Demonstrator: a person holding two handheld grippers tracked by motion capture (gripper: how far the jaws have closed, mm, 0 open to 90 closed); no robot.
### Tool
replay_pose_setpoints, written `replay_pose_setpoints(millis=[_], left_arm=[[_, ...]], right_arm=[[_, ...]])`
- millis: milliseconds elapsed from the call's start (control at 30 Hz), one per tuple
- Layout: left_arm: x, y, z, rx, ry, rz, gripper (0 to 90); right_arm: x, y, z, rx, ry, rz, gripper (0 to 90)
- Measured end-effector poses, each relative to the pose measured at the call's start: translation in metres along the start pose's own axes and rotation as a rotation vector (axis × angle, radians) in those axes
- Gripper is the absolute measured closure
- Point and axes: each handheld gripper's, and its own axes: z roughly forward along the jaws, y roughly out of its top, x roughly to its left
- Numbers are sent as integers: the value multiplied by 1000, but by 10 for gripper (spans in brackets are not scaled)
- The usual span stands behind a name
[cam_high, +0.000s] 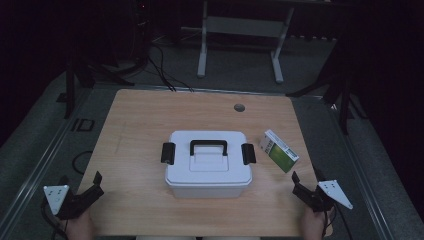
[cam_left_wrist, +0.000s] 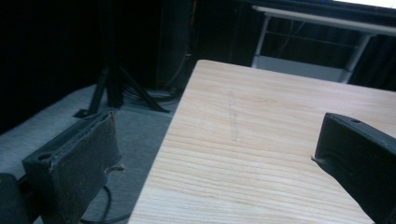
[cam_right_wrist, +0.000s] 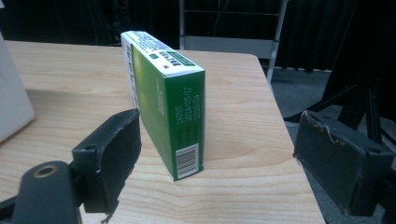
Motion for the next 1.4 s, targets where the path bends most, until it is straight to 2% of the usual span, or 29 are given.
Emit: replay_pose_setpoints(millis=[33, 100, 133, 233, 267, 300, 400, 433, 500, 533, 600, 733, 767, 800, 867, 900, 967, 1100, 1167, 1200, 1267, 1333, 1400], left_arm=[[3, 1, 0, 11, -22, -11, 0], [5, 2, 0, 23, -29, -13, 0], [9, 4, 1, 32, -33, 2, 0], [15, 6, 3, 46, -55, -10, 0], [18, 6, 4, 51, -79, -26, 0], [21, 7, 5, 64, -102, -41, 0], [28, 4, 8, 133, -129, -60, 0], [30, 3, 8, 165, -109, -57, 0], [30, 1, 7, 165, -66, -59, 0], [31, 1, 7, 168, -70, -66, 0], [30, 1, 8, 171, -62, -47, 0], [28, 4, 10, 165, -150, 12, 0], [27, 4, 10, 166, -188, 31, 0], [27, 4, 11, 179, -218, 39, 0], [26, 3, 13, 207, -260, 81, 0], [26, 3, 13, 222, -296, 101, 0], [26, 2, 14, 249, -331, 134, 0], [28, 4, 17, 319, -415, 166, 0], [28, 6, 18, 350, -437, 185, 0], [29, 8, 19, 359, -464, 181, 0], [30, 11, 20, 399, -475, 203, 0], [31, 12, 20, 427, -484, 254, 0], [31, 14, 20, 480, -482, 301, 0]], right_arm=[[0, 0, 0, 3, 0, 0, 142], [-2, -1, 1, 16, -6, 17, 142], [-3, -1, 1, 18, -6, 29, 142], [-4, -1, 2, 26, 0, 42, 142], [-4, -2, 2, 27, 2, 42, 142], [-4, -2, 2, 27, 2, 42, 142], [-3, -2, 3, 41, 12, 33, 142], [-2, -1, 3, 42, 14, 33, 142], [-2, -2, 3, 47, 13, 30, 142], [-2, -2, 4, 47, 11, 31, 142], [-3, -2, 4, 47, 20, 36, 142], [-3, -2, 4, 50, 27, 44, 142], [-3, -2, 4, 51, 29, 45, 142], [-3, -2, 4, 54, 31, 47, 142], [-3, -2, 4, 55, 33, 47, 142], [-3, -2, 5, 55, 33, 46, 142], [-3, -2, 5, 57, 38, 43, 142], [-3, -2, 5, 59, 42, 42, 142], [-3, -2, 5, 61, 42, 42, 142], [-2, -2, 5, 60, 42, 43, 142], [-2, -2, 5, 61, 43, 43, 142], [-2, -2, 5, 59, 44, 45, 142], [-3, -2, 5, 60, 45, 46, 142]])
